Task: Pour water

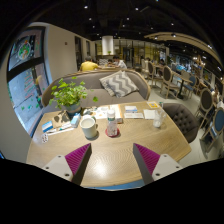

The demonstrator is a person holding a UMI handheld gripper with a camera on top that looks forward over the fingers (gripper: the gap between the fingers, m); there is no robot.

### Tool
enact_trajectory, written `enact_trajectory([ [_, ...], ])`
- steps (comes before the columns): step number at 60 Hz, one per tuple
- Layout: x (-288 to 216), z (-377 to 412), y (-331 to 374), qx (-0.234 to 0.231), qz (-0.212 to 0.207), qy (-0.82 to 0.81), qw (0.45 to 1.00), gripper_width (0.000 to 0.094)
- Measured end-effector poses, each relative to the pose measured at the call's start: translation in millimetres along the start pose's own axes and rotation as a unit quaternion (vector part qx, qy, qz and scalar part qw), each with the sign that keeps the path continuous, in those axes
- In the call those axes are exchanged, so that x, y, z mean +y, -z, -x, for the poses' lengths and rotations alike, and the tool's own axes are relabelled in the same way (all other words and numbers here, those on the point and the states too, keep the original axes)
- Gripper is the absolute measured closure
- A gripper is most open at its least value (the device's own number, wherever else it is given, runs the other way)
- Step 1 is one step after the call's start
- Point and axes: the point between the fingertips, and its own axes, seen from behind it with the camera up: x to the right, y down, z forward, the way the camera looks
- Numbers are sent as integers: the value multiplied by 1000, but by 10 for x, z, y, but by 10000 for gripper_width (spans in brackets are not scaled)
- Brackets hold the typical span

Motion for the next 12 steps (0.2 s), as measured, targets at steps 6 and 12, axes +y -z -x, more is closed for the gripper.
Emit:
enact_trajectory([
  [6,-18,6,39,2,-4,5,1000,79],
  [12,-42,62,68,-4,-6,1,1000,81],
])
